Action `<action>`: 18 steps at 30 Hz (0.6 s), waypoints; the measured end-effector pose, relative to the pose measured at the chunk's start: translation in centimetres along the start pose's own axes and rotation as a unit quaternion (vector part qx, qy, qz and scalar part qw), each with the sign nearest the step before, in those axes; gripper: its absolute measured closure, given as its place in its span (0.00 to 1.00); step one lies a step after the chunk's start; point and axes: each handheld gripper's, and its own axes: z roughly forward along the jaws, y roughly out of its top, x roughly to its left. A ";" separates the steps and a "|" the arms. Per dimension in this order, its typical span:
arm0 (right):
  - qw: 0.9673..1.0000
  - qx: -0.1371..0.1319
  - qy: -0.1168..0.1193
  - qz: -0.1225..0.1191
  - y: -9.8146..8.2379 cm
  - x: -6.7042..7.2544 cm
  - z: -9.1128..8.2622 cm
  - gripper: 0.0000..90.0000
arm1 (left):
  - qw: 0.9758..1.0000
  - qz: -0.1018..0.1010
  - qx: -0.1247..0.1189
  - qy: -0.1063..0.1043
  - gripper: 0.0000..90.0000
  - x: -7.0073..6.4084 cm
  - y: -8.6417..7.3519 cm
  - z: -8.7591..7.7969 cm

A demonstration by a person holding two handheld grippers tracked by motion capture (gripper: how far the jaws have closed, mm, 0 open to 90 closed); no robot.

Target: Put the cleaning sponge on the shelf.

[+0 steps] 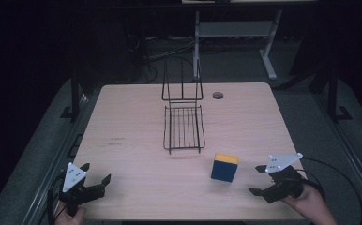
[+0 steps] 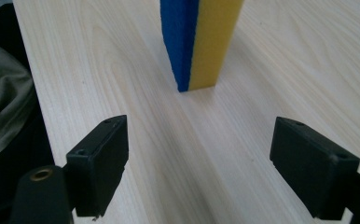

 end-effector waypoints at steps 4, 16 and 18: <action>1.000 0.006 0.004 -0.011 0.8 0.1 0.4 0.21 | 1.000 0.001 -0.001 0.000 0.16 0.0 0.0 0.0; 0.999 0.016 0.026 -0.034 3.0 0.0 1.5 0.21 | 1.000 0.002 -0.002 -0.003 0.16 -0.1 0.1 0.0; 0.999 0.016 0.029 -0.035 3.3 0.0 1.6 0.21 | 1.000 0.001 -0.003 -0.002 0.16 -0.1 0.1 0.0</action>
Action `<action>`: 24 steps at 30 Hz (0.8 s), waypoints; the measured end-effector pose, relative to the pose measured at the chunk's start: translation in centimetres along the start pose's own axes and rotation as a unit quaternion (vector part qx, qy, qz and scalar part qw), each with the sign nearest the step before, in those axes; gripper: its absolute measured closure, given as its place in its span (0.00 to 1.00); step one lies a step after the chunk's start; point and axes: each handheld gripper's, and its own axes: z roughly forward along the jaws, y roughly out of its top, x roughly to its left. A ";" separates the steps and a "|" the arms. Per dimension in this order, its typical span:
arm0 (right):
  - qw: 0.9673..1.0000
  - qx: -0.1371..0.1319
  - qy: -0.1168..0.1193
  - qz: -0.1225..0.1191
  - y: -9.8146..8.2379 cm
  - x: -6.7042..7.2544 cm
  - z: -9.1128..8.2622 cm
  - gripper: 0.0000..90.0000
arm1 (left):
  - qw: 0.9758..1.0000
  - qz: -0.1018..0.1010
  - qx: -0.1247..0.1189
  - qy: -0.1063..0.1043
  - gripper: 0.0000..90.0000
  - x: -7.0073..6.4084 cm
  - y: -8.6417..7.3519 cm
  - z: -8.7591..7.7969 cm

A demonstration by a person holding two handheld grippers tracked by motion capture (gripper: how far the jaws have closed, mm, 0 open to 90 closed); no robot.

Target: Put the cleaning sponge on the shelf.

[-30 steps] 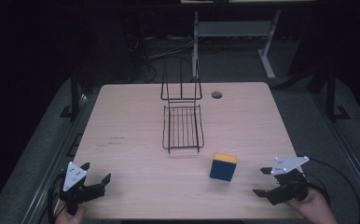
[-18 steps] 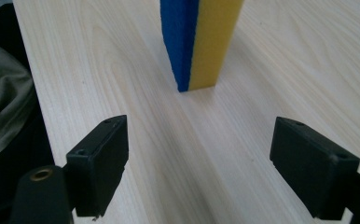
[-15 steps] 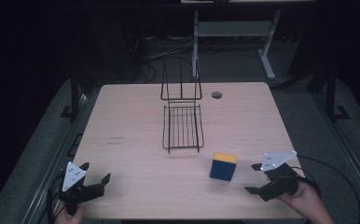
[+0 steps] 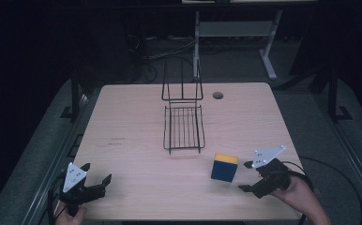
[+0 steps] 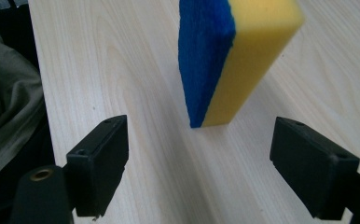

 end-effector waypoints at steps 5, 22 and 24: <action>1.000 0.005 0.006 -0.007 0.7 -0.1 0.4 0.21 | 1.000 0.000 0.000 0.000 0.16 0.0 0.0 0.0; 1.000 0.017 0.017 -0.010 2.5 -0.8 1.6 0.22 | 1.000 0.000 0.000 0.001 0.16 0.1 0.0 -0.1; 1.000 0.012 0.018 -0.009 2.6 -0.9 1.7 0.24 | 1.000 0.000 0.001 0.001 0.16 0.1 0.0 -0.1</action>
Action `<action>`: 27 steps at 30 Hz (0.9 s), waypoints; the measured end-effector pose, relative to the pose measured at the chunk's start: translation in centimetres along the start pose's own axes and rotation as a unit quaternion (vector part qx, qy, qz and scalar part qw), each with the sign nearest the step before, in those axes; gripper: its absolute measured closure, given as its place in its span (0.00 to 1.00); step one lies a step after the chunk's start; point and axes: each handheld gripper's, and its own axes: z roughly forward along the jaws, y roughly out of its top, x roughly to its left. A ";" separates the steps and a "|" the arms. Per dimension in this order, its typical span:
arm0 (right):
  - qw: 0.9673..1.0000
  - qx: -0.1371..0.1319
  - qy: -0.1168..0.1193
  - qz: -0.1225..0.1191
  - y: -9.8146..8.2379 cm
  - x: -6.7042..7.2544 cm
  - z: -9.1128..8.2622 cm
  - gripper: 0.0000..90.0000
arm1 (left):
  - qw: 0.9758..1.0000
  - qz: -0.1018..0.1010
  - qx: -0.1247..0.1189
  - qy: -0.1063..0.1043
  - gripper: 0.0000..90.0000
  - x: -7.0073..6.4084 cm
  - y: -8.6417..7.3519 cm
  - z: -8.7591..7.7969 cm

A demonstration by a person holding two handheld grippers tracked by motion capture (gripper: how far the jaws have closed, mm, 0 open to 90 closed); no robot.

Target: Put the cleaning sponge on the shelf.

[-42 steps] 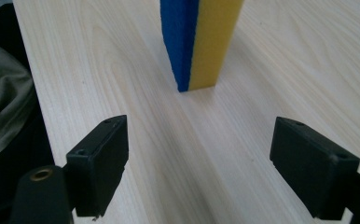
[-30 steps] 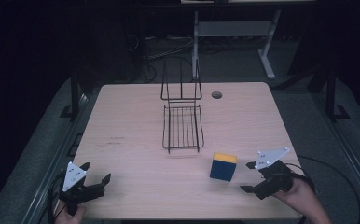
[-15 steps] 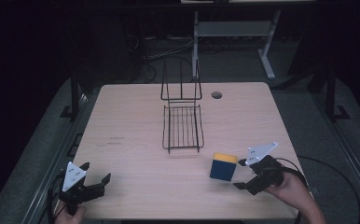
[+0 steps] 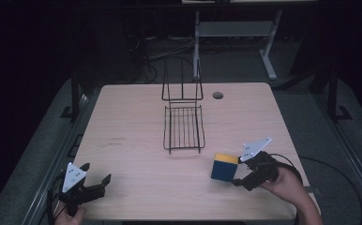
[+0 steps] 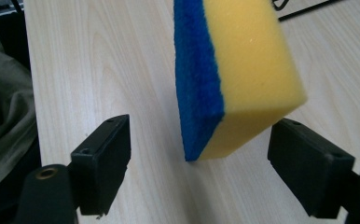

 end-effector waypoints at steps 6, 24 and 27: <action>1.000 0.008 -0.001 0.002 0.4 -0.3 0.8 0.25 | 1.000 0.000 0.000 0.001 0.16 0.0 0.0 0.0; 0.999 0.034 0.004 -0.009 1.5 -0.8 2.3 0.38 | 1.000 0.000 -0.004 0.001 0.16 0.1 0.0 -0.1; 0.999 0.036 0.007 -0.010 1.5 -0.8 2.4 0.43 | 1.000 0.000 -0.004 0.002 0.16 0.1 0.0 -0.2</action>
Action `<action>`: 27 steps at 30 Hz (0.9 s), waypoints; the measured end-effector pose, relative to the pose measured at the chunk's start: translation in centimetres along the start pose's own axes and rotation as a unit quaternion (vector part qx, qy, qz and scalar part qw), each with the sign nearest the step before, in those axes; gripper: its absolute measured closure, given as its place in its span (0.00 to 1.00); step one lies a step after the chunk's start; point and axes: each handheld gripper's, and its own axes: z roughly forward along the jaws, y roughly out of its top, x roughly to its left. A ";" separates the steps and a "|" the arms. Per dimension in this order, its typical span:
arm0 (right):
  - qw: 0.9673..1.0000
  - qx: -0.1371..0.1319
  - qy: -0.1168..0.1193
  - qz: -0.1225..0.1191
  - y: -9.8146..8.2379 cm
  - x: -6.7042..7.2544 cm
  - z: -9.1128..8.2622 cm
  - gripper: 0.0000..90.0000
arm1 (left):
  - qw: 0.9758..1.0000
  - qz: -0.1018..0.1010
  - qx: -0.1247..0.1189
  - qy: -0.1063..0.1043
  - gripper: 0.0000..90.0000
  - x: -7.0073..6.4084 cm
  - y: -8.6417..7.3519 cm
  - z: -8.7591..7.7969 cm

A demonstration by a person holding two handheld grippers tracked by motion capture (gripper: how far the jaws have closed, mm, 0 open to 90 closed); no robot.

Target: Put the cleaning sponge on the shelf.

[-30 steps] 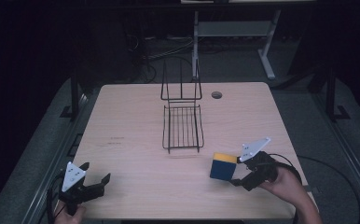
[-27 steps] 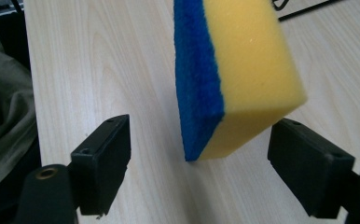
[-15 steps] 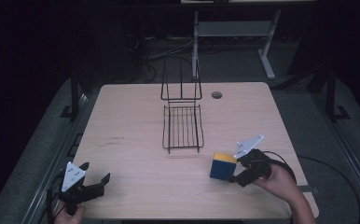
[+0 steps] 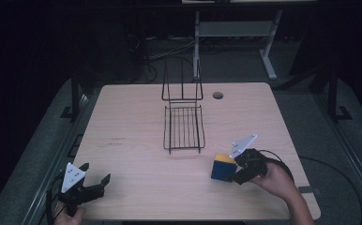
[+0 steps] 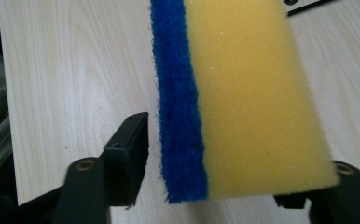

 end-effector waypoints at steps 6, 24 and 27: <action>1.000 0.001 0.006 -0.005 0.1 -0.1 0.0 0.57 | 1.000 0.000 0.000 0.000 0.16 0.0 0.0 0.0; 1.000 -0.015 0.013 -0.024 1.2 -0.3 -0.6 0.62 | 1.000 -0.002 0.000 0.000 0.16 0.0 0.0 0.0; 0.999 -0.012 0.014 -0.026 1.4 -0.4 -0.6 0.62 | 1.000 0.000 0.000 0.000 0.16 0.0 0.0 0.0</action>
